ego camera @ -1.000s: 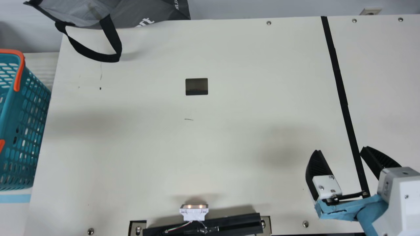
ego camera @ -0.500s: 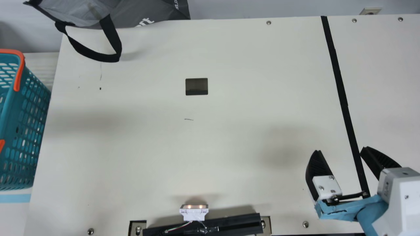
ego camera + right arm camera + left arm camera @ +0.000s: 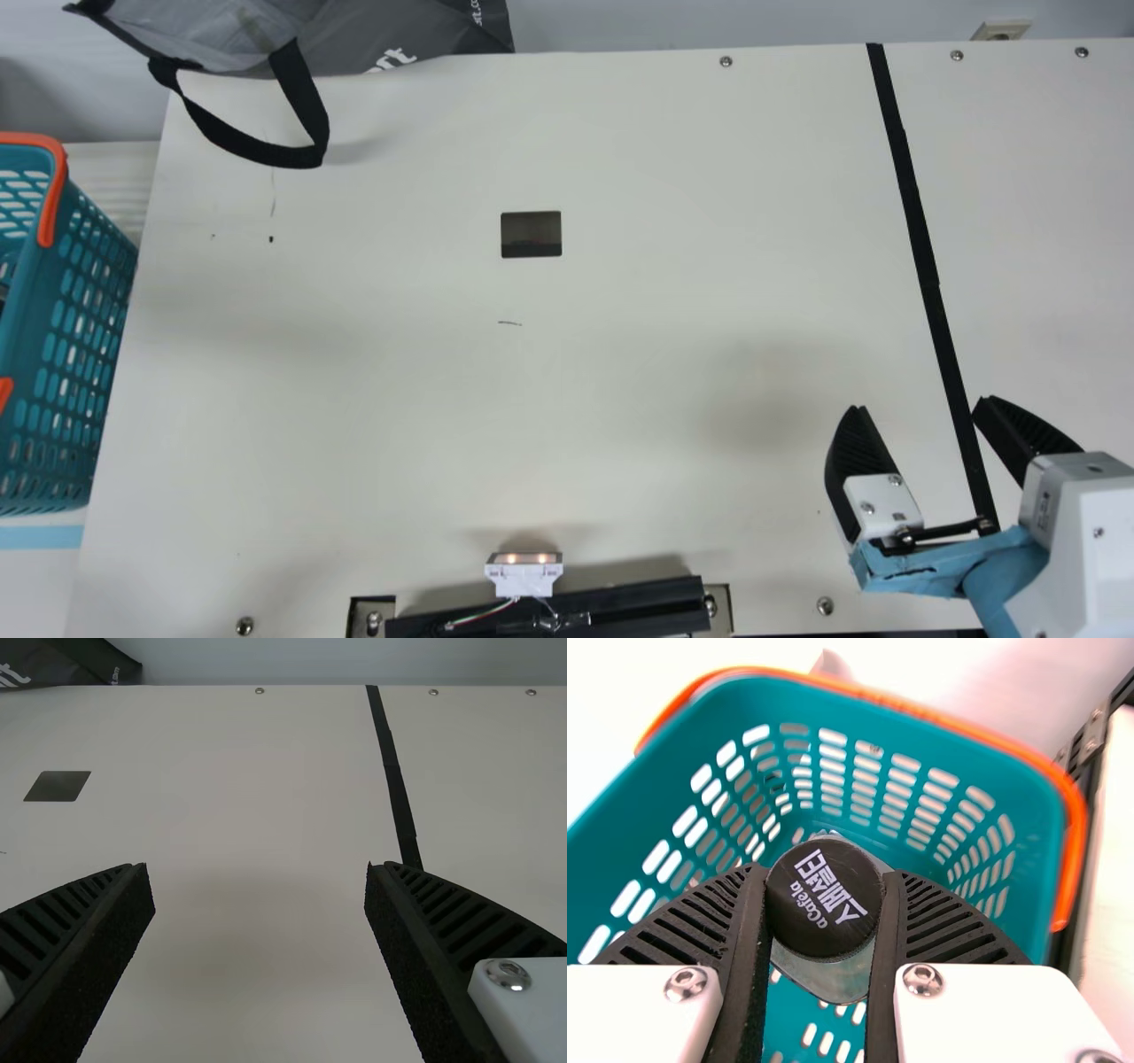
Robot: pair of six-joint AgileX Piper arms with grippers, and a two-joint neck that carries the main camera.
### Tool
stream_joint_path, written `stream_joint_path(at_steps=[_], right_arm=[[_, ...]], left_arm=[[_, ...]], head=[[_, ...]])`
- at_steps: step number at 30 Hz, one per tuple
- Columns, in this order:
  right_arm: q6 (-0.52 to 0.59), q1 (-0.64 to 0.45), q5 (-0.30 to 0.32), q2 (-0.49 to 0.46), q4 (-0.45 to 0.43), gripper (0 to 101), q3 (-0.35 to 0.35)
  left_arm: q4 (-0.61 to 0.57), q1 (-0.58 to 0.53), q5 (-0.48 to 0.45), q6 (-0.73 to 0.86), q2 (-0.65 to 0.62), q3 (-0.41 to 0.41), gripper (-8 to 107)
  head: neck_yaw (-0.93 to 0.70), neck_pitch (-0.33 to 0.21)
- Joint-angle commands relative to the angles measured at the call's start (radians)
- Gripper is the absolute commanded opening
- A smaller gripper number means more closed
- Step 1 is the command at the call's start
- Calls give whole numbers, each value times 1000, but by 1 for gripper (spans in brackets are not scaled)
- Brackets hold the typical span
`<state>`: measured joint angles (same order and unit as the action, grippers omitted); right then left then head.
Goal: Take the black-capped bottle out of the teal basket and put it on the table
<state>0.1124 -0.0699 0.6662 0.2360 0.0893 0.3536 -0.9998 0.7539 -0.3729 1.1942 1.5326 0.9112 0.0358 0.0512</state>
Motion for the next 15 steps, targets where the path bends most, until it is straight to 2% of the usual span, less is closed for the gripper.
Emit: stream_joint_path(at_steps=[1,15], right_arm=[[0,0,0,0,0,91,0],[0,0,0,0,0,91,0]], left_arm=[[79,-3,-16,-91,-34,16,0],[332,-43,-129,-417,-154,170,0]], head=[[-8,-4],[-8,-4]])
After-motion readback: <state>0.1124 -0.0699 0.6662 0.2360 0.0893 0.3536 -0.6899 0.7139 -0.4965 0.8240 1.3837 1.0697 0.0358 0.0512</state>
